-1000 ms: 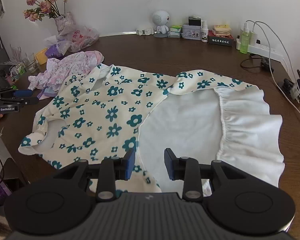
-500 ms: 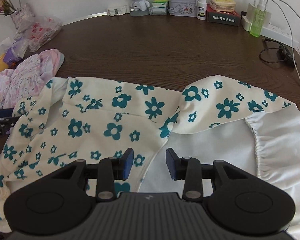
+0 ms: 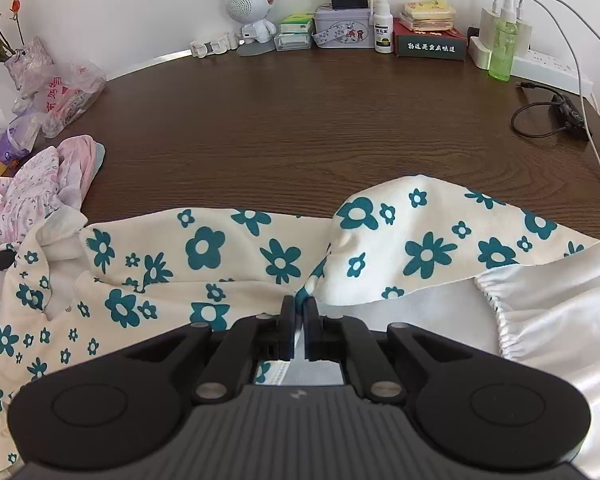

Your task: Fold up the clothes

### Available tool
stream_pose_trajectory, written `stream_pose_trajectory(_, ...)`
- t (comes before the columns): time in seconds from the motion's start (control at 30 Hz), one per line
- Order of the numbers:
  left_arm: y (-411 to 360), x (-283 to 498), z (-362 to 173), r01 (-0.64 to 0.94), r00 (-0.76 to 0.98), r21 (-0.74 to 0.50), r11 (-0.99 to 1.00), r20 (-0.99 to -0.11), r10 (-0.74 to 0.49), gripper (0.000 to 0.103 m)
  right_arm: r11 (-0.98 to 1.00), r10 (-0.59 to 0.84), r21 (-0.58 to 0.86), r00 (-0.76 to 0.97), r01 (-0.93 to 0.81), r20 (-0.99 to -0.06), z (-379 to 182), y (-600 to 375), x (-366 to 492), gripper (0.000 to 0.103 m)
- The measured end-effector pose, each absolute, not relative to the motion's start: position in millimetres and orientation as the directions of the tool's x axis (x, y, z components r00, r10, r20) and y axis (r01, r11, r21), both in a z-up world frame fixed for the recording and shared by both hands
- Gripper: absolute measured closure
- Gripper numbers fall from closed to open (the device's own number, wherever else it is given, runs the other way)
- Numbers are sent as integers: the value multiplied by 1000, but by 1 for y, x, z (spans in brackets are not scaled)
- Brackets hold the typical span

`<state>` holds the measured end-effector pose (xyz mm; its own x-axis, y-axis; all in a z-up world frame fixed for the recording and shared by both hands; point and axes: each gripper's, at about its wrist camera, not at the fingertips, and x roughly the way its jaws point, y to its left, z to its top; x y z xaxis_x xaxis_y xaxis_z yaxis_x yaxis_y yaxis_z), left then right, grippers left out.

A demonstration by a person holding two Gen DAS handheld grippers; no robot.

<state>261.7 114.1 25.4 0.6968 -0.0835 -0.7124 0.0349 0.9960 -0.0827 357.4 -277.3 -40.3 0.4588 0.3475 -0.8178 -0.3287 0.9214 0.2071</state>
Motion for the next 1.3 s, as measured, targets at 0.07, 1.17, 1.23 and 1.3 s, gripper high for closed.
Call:
stream_pose_trajectory(0.07,114,260,27,13,698,-78,997,-713,-65,89,912,383,251,450,-326,-807,-37,-280,357,89)
stream_pose_trajectory(1.17,-2,365,15,92,623,-111,990,-769,-144,103,929,248,37,543,-369,-803,-38,-383,169,62)
stream_pose_trajectory(1.23,0,367,14,83,633,-109,991,-762,-137,103,930,245,32,551,-366,-798,-39,-385,167,61)
stream_pose_trajectory(1.3,4,366,14,68,634,-134,989,-759,-147,100,930,255,42,558,-366,-790,-38,-387,165,61)
